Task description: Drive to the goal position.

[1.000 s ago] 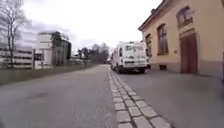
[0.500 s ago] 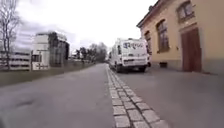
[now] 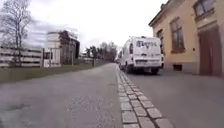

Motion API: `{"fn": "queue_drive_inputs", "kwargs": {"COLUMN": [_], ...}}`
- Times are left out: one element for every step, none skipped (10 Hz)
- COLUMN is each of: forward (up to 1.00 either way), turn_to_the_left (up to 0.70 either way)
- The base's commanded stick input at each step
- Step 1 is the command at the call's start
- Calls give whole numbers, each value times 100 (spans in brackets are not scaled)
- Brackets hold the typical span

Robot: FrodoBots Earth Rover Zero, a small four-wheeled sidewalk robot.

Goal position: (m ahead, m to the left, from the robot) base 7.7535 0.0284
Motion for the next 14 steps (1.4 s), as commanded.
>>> {"fn": "queue_drive_inputs", "kwargs": {"forward": [85,85,85,85,85,85,85,85,85,85,85,85,85,85], "turn_to_the_left": [0,0,0,0,0,18,34,34,34,25,0,0,0,0]}}
